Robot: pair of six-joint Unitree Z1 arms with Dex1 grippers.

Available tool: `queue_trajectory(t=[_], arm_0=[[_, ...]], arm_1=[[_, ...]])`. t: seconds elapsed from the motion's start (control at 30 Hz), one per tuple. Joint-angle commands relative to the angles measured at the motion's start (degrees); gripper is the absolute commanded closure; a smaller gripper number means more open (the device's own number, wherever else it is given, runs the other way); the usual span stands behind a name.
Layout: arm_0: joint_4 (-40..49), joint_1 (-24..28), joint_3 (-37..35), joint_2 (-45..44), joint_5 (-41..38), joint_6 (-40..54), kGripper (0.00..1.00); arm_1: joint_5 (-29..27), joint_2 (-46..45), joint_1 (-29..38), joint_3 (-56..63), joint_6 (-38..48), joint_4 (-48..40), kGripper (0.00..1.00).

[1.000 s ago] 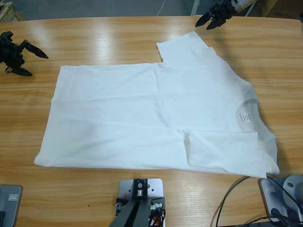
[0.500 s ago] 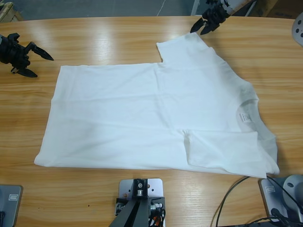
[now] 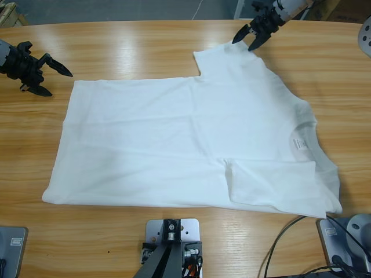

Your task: Fold clothes

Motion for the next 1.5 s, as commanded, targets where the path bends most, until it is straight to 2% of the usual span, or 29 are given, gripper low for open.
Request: queue_trajectory(t=[0.03,0.63,0.9,1.07,1.5], arm_0=[[-0.9,-1.0,1.5,3.7,0.9,-0.4,0.073],[-1.8,-4.0,1.6,5.0,1.0,-1.3,0.073],[-1.9,-4.3,1.7,5.0,1.1,-1.4,0.073],[-2.2,-4.4,2.0,5.4,1.3,-1.4,0.073],[-2.8,-5.0,2.0,6.0,1.3,-1.7,0.073]], arm_1=[[-1.7,7.5,-1.2,-10.3,-2.7,-1.0,0.041],[4.1,3.6,-1.2,-15.9,-3.6,-1.5,0.042],[0.0,3.9,-2.0,-16.6,-5.5,-1.5,0.046],[-2.9,4.1,-2.2,-17.1,-8.0,-2.3,0.101],[1.1,6.4,-1.4,-16.2,-6.6,-2.5,0.112]])
